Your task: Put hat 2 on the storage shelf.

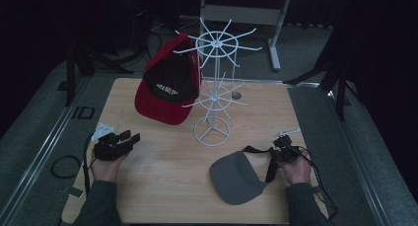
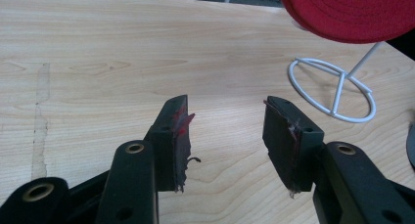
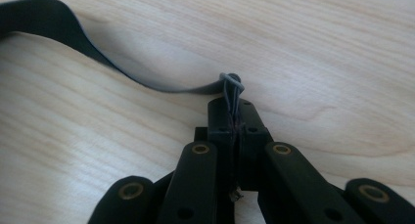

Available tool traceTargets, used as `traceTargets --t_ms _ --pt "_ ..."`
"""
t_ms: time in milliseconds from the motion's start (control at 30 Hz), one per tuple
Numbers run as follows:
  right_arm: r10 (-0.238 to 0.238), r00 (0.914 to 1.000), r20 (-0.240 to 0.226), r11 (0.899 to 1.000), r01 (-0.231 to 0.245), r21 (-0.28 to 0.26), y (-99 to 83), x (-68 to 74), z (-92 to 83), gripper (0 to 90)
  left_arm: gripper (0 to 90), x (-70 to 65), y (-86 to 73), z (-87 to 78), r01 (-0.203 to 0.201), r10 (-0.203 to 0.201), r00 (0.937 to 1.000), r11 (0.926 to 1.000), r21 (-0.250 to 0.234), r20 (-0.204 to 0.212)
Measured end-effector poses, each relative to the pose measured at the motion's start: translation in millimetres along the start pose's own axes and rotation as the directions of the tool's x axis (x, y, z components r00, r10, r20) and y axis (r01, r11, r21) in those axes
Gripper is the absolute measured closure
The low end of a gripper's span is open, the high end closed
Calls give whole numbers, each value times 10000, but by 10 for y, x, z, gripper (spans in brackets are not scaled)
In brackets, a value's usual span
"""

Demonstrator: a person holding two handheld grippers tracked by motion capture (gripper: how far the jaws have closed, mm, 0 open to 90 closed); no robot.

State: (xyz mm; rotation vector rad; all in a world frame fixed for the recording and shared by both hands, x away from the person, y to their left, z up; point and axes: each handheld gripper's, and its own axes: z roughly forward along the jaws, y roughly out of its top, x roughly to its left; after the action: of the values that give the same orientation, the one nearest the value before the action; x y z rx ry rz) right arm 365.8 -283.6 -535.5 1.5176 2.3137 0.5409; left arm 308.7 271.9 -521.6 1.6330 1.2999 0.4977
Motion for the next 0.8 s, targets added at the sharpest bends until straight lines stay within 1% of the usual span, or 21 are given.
traceTargets --t_ms 33,167,333,400,533,700,767,800 --pt "-9 10000 38 10000 9 -58 3 3 -6 879 531 3 -2 1 -3 3 10000 10000 15 -6" --pt "-153 9998 158 9981 162 -589 8 20 -50 880 532 2 -6 10 11 -11 10000 10000 12 -26" --pt "-197 9993 310 9905 237 -1355 30 33 -141 880 531 -4 -10 12 6 -6 10000 10000 -6 -53" --pt "-201 9991 381 9845 264 -1733 46 33 -185 879 531 -5 -12 13 11 -11 10000 10000 -15 -57" --pt "-41 9989 472 9715 151 -2366 85 42 -270 880 531 -8 -16 15 -25 25 10000 10000 21 -49" --pt "-89 9983 579 9555 255 -2937 150 72 -362 879 531 -9 -16 16 -12 12 10000 10000 29 -44" --pt "-114 9984 553 9538 274 -2993 167 77 -375 879 531 -8 -16 16 -7 7 10000 10000 36 -34" --pt "-190 9980 606 9483 372 -3153 203 92 -404 879 531 -7 -16 15 -12 12 10000 10000 47 -41"
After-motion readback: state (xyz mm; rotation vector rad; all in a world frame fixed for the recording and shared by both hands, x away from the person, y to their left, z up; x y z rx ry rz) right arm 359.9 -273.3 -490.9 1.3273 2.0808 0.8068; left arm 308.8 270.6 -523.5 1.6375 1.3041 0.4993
